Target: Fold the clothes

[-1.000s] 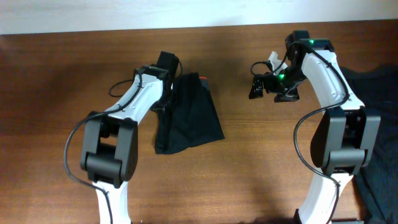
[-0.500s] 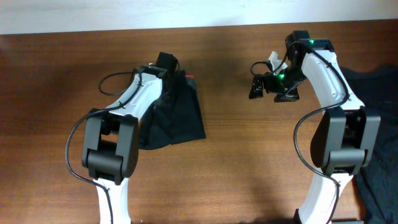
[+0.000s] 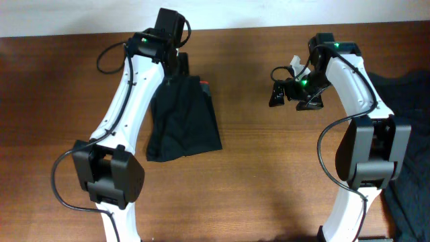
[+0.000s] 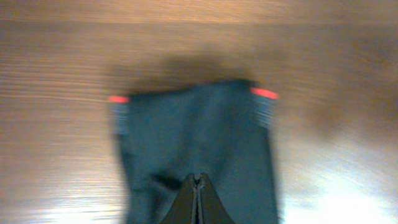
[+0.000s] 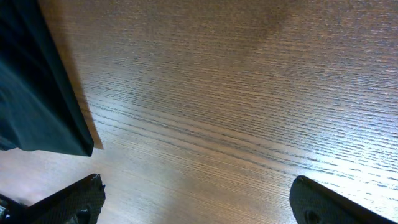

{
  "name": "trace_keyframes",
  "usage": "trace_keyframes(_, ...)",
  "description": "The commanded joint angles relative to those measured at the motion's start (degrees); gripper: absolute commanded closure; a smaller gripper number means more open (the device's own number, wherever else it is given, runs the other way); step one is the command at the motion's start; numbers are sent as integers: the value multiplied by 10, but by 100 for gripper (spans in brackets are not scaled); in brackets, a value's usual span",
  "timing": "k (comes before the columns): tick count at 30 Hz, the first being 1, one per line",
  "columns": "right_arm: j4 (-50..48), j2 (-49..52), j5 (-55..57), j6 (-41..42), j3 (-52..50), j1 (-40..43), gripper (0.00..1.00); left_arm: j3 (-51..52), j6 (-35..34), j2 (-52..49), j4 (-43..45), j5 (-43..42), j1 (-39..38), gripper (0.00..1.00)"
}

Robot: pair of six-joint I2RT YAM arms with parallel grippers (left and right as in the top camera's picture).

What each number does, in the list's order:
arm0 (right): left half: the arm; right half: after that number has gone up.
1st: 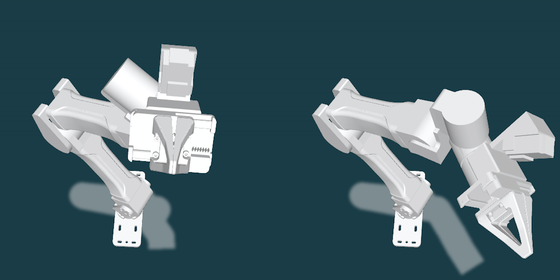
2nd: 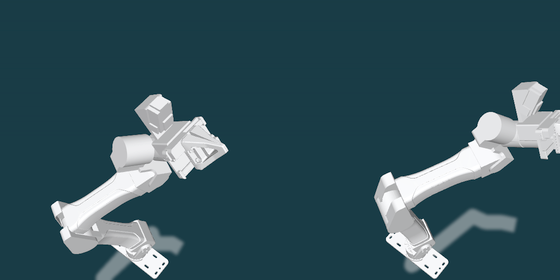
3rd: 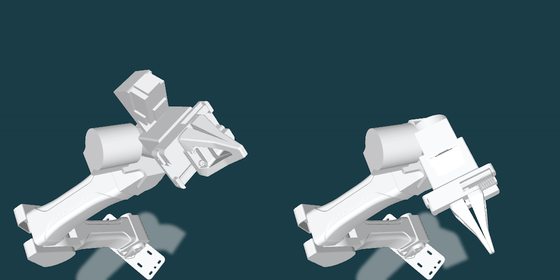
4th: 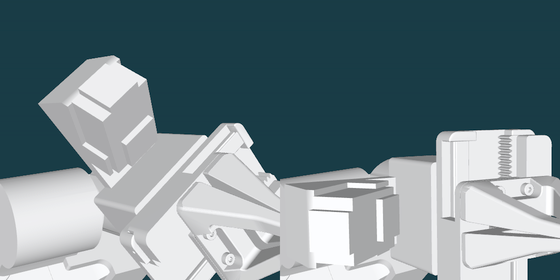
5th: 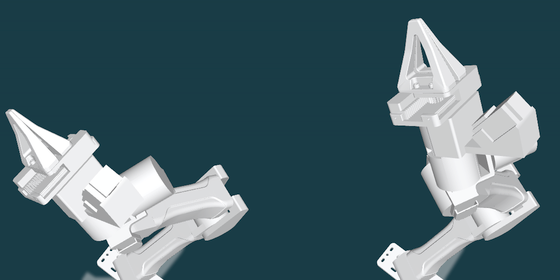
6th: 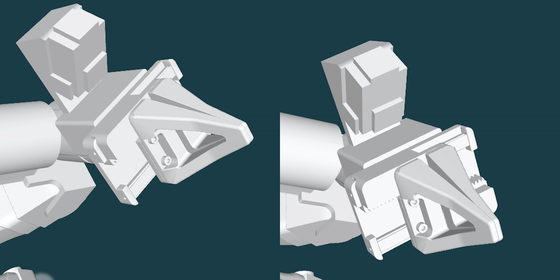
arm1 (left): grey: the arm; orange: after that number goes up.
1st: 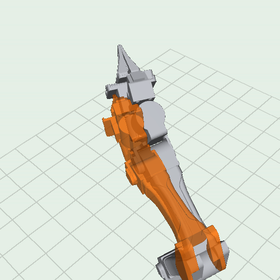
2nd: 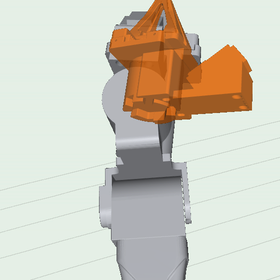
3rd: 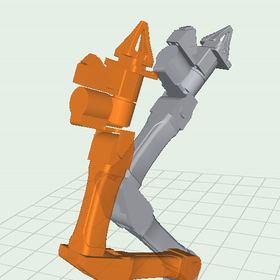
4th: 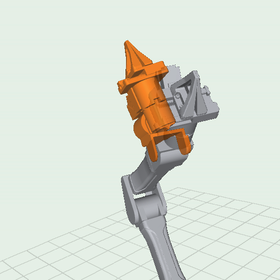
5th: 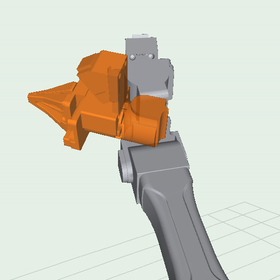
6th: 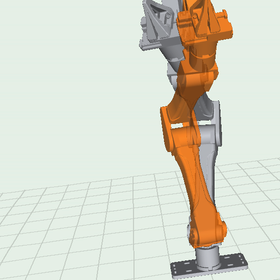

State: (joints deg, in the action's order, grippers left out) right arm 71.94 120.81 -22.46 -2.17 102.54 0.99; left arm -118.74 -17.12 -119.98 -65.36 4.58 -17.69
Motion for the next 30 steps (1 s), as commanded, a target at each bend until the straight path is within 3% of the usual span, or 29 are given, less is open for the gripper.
trace_keyframes(1,0,-15,5,-4,5,2,1,13,-15,-23,2,-121,-25,99)
trace_keyframes(10,0,-15,5,-4,5,2,1,25,-17,-115,33,-119,-89,99)
trace_keyframes(30,0,-15,5,-4,5,2,1,97,-17,-160,67,6,-75,99)
